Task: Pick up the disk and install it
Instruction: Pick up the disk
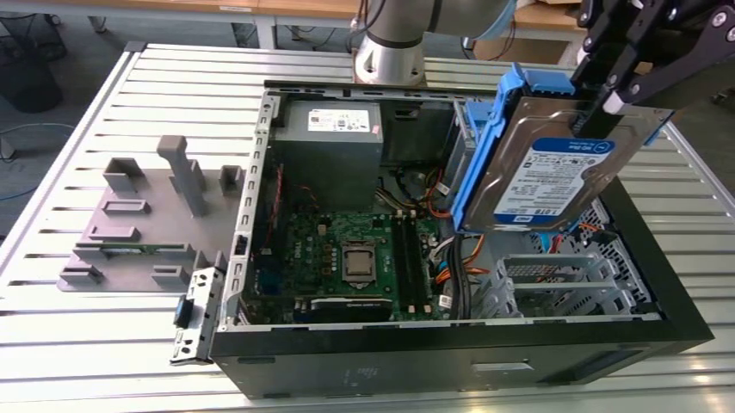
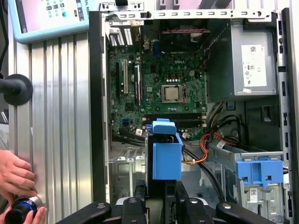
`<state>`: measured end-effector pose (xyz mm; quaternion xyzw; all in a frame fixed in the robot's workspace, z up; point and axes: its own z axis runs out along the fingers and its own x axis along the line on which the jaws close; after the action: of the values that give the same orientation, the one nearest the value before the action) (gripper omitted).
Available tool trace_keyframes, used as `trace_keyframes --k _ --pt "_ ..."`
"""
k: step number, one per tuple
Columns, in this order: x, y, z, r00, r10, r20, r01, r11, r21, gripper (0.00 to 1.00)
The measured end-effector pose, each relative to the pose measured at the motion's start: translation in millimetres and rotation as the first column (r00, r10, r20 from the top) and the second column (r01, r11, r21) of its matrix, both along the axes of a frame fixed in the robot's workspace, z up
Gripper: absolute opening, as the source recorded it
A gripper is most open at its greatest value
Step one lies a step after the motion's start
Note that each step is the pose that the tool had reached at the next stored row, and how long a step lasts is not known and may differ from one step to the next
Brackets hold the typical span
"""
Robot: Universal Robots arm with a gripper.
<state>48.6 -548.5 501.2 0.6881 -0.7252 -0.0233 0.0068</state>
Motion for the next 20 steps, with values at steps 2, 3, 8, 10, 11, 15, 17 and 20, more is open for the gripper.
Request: trace_keyframes --k 2,3,8,10,11,15,17,20 --pt "3.0 0.0 -0.1 1.0000 0.000 0.0000 0.000 1.0000 0.0000 0.35" --pt "4.4 0.0 -0.1 1.0000 0.000 0.0000 0.000 1.0000 0.0000 0.35" --pt "10.8 0.0 -0.3 1.0000 0.000 0.0000 0.000 1.0000 0.0000 0.35" --pt "13.2 0.0 -0.3 1.0000 0.000 0.0000 0.000 1.0000 0.0000 0.35" --pt "14.1 0.0 -0.3 1.0000 0.000 0.0000 0.000 1.0000 0.0000 0.35" --pt "14.8 -1.6 -0.5 1.0000 0.000 0.0000 0.000 1.0000 0.0000 0.35" --pt "15.0 -3.0 -0.8 1.0000 0.000 0.0000 0.000 1.0000 0.0001 0.35" --pt "15.5 -4.3 -1.5 1.0000 0.000 0.0000 0.000 1.0000 0.0002 0.35"
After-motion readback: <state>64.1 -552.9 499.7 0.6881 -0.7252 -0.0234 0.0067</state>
